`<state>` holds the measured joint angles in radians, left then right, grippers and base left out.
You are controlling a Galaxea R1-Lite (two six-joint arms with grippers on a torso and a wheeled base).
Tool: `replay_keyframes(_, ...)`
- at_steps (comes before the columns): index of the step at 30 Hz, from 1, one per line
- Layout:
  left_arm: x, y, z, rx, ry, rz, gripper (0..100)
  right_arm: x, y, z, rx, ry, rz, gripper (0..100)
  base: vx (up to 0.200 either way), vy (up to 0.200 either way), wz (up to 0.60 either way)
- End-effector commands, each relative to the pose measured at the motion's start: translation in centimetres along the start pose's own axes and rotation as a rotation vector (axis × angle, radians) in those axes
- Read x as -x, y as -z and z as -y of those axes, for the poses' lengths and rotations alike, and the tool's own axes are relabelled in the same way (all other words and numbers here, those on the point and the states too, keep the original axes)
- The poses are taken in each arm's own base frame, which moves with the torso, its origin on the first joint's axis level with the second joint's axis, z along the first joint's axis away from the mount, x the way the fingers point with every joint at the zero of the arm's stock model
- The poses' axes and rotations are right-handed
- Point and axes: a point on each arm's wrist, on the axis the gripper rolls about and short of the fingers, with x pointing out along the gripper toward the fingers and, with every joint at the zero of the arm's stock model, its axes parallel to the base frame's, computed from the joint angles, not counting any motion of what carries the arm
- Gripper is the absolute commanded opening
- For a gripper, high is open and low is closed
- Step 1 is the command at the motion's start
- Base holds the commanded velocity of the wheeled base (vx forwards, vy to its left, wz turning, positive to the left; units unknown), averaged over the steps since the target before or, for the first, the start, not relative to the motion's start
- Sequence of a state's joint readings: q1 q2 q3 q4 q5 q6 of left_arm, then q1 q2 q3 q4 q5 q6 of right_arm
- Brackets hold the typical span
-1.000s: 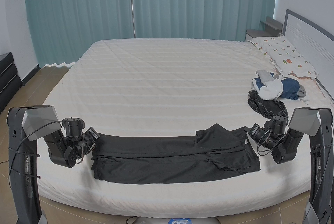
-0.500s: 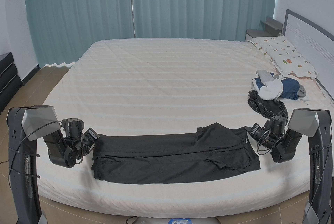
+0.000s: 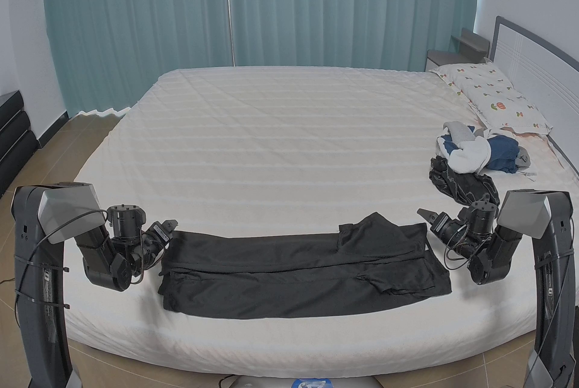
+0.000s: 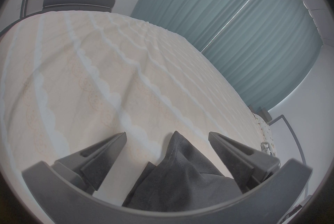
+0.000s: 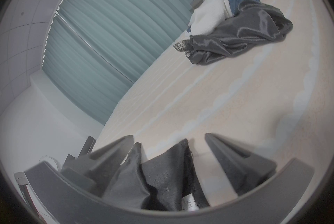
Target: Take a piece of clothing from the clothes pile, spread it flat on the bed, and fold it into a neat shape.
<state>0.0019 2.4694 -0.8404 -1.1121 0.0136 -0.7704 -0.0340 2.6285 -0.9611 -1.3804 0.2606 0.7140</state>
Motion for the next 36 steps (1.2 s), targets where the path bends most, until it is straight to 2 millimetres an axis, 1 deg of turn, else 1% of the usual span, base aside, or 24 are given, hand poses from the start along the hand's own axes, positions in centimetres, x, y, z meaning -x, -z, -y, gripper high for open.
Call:
replay_keyframes(1, 0.1, -0.1, -0.1, 0.008, -0.002, 0.002, 100, 1.3, -1.5, -0.9, 0.001, -0.008, 0.036, 100, 0.000, 0.000, 0.00)
replay_keyframes(2, 0.2, -0.4, -0.2, 0.032, -0.002, 0.006, 100, 2.4, -2.5, -1.8, -0.002, -0.018, 0.032, 100, 0.000, 0.000, 0.00)
replay_keyframes(3, 0.2, -0.5, -0.1, 0.048, 0.001, 0.007, 100, 2.8, -2.6, -2.4, 0.002, -0.035, 0.020, 100, 0.000, 0.000, 0.00)
replay_keyframes(4, 0.2, -0.5, -0.1, 0.052, 0.001, 0.007, 100, 2.9, -2.6, -2.5, 0.004, -0.040, 0.016, 100, 0.000, 0.000, 0.00)
replay_keyframes(5, 0.3, -0.5, -0.1, 0.064, 0.004, 0.006, 100, 3.4, -2.2, -3.2, 0.015, -0.061, -0.015, 100, 0.000, 0.000, 0.00)
replay_keyframes(6, 0.3, -0.7, -0.1, 0.068, 0.006, 0.009, 100, 3.6, -1.9, -4.4, 0.033, -0.087, -0.037, 100, 0.000, 0.000, 0.00)
replay_keyframes(8, 0.4, -0.6, -0.1, 0.067, 0.004, 0.004, 100, 3.9, -1.8, -6.0, 0.058, -0.107, -0.066, 100, 0.000, 0.000, 0.00)
replay_keyframes(10, 0.5, -0.5, -0.2, 0.068, 0.001, 0.001, 100, 3.8, -1.3, -7.4, 0.080, -0.101, -0.130, 100, 0.000, 0.000, 0.00)
replay_keyframes(12, 0.6, -0.6, -0.1, 0.069, 0.002, 0.002, 100, 3.2, -1.1, -8.6, 0.121, -0.100, -0.177, 100, 0.000, 0.000, 0.00)
replay_keyframes(16, 0.9, -0.7, -0.3, 0.076, -0.003, 0.000, 100, 1.8, -0.3, -9.7, 0.182, -0.106, -0.231, 100, 0.000, 0.000, 0.00)
replay_keyframes(18, 0.9, -0.7, -0.4, 0.081, -0.005, 0.000, 100, 0.8, 0.8, -9.4, 0.188, -0.102, -0.260, 100, 0.000, 0.000, 0.00)
replay_keyframes(20, 1.0, -0.7, -0.3, 0.081, -0.005, 0.000, 100, -0.2, 1.3, -9.0, 0.199, -0.102, -0.267, 100, 0.000, 0.000, 0.00)
replay_keyframes(21, 1.0, -0.7, -0.3, 0.081, -0.005, 0.000, 100, -0.2, 1.3, -9.0, 0.199, -0.102, -0.267, 100, 0.000, 0.000, 0.00)
replay_keyframes(22, 0.9, -0.7, -0.4, 0.081, -0.006, -0.001, 100, -0.8, 1.7, -8.5, 0.216, -0.097, -0.276, 100, 0.000, 0.000, 0.00)
replay_keyframes(27, 0.9, -0.6, -0.3, 0.081, -0.005, -0.002, 100, -1.3, 2.1, -7.9, 0.216, -0.081, -0.296, 100, 0.000, 0.000, 0.00)
replay_keyframes(28, 0.9, -0.6, -0.3, 0.081, -0.005, -0.002, 100, -1.5, 2.3, -7.5, 0.214, -0.075, -0.298, 100, 0.000, 0.000, 0.00)
replay_keyframes(31, 0.9, -0.6, -0.4, 0.079, -0.005, -0.002, 100, -1.5, 2.3, -7.2, 0.224, -0.070, -0.298, 100, 0.000, 0.000, 0.00)
replay_keyframes(36, 0.9, -0.6, -0.4, 0.079, -0.005, -0.002, 100, -1.6, 2.9, -6.6, 0.226, -0.057, -0.317, 100, 0.000, 0.000, 0.00)
